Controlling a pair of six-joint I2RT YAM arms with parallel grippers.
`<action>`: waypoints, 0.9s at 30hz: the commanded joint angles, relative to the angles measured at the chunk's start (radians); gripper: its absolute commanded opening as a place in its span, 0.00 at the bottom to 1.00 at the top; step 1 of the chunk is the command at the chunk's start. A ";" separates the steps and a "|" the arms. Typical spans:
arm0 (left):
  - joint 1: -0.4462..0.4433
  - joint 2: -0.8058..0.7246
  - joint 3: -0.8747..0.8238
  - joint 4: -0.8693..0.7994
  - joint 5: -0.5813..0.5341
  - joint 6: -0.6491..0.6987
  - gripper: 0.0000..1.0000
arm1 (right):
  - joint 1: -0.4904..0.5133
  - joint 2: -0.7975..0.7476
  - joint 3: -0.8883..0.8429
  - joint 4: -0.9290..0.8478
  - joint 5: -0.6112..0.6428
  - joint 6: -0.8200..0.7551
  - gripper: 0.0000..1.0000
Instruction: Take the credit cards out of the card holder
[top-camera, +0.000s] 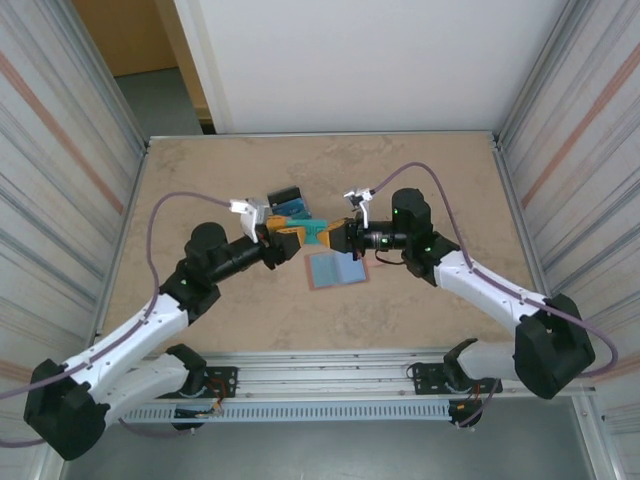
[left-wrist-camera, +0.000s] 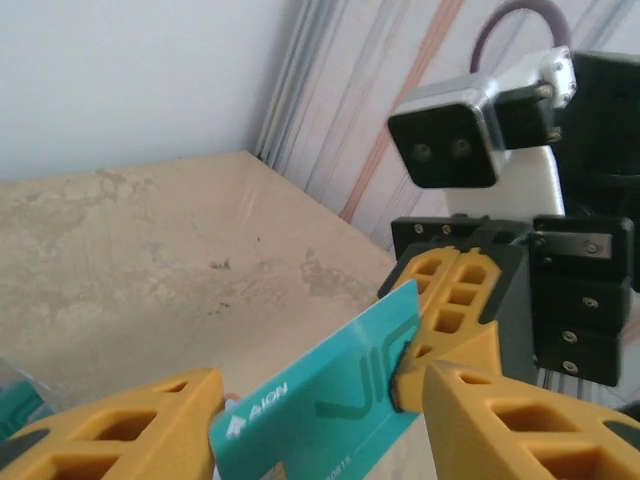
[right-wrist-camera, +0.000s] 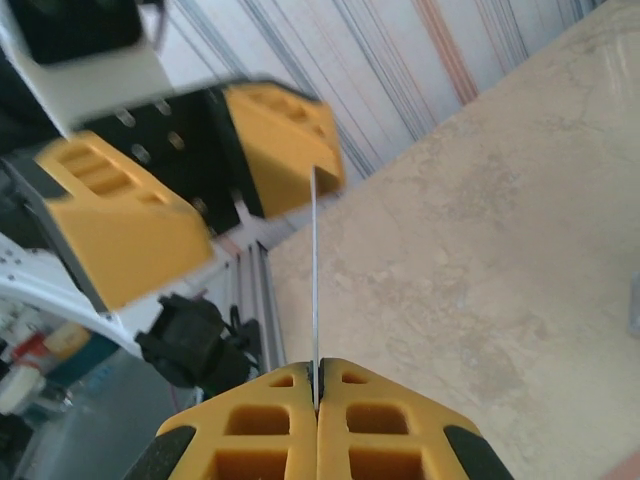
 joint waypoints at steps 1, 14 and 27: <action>0.000 -0.018 0.120 -0.260 0.081 0.230 0.53 | 0.001 -0.036 0.067 -0.249 -0.003 -0.167 0.00; -0.029 0.205 0.388 -0.613 0.293 0.533 0.42 | 0.006 -0.037 0.165 -0.488 -0.054 -0.333 0.00; -0.025 0.318 0.415 -0.627 0.292 0.561 0.50 | 0.007 -0.050 0.159 -0.511 -0.088 -0.364 0.00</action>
